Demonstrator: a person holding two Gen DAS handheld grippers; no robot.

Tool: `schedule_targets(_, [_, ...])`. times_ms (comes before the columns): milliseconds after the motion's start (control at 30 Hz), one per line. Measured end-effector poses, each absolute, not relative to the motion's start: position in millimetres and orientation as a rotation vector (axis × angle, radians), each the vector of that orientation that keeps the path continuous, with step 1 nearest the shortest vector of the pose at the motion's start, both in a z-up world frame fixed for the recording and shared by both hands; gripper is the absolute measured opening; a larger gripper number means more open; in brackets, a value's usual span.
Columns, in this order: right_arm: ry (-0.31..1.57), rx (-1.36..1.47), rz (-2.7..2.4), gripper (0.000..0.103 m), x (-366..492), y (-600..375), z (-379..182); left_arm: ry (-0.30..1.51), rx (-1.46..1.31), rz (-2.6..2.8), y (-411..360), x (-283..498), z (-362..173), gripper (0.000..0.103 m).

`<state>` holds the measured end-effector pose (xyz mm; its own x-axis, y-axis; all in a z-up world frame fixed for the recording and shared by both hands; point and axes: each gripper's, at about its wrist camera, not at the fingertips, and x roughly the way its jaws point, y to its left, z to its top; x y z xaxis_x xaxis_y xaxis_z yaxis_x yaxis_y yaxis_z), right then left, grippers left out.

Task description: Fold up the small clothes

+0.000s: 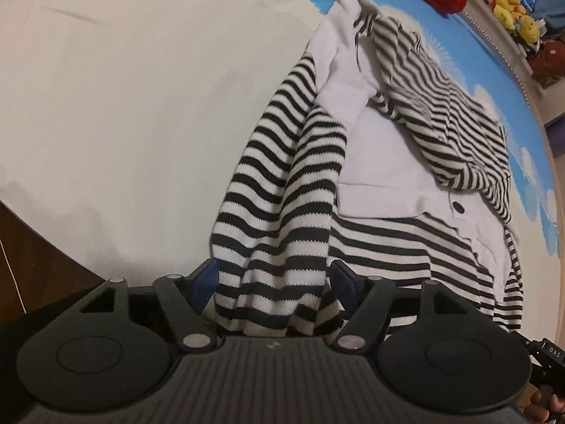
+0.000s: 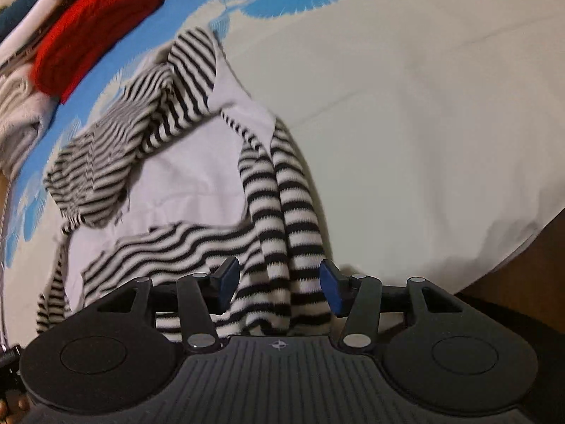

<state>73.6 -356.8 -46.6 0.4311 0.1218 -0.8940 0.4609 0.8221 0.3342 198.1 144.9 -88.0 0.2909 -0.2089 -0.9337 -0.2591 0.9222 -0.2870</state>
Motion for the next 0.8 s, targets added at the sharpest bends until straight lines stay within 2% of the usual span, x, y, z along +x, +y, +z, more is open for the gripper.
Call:
schedule_targets(167, [1.205,0.578,-0.23,0.056,73,-348,-60,1.33,-0.381,0.048,141,196,-98,0.072])
schedule_targets(200, [1.229,0.573,-0.232,0.056,73,-346,-64,1.339,-0.354,0.048,141,194,-98,0.061])
schedule_targets(233, [1.243,0.567,-0.232,0.056,73,-345,-66,1.34,-0.329,0.054,142,193,-97,0.038])
schedule_targets(267, [1.25,0.556,-0.229,0.056,72,-343,-67,1.341,-0.323,0.046,144,192,-97,0.025])
schedule_targets(300, [1.25,0.541,-0.224,0.056,72,-341,-66,1.343,-0.337,0.033,146,190,-97,0.014])
schedule_targets(333, [1.25,0.531,-0.215,0.056,72,-340,-65,1.336,-0.348,0.027,148,188,-95,0.011])
schedule_targets(400, [1.247,0.536,-0.205,0.053,71,-340,-65,1.306,-0.313,0.025,147,184,-88,0.01])
schedule_targets(467, [1.233,0.541,-0.205,0.022,69,-341,-62,1.285,-0.309,0.024,145,180,-83,0.011])
schedule_targets(500, [1.219,0.537,-0.199,0.02,68,-341,-60,1.286,-0.309,0.027,145,180,-83,0.016])
schedule_targets(533, [1.205,0.527,-0.199,0.018,68,-341,-57,1.293,-0.307,0.036,144,179,-84,0.027])
schedule_targets(600, [1.192,0.508,-0.201,0.018,68,-340,-54,1.325,-0.303,0.044,143,179,-89,0.037])
schedule_targets(800, [1.252,0.516,-0.205,0.022,70,-341,-63,1.355,-0.294,0.018,140,178,-94,0.038])
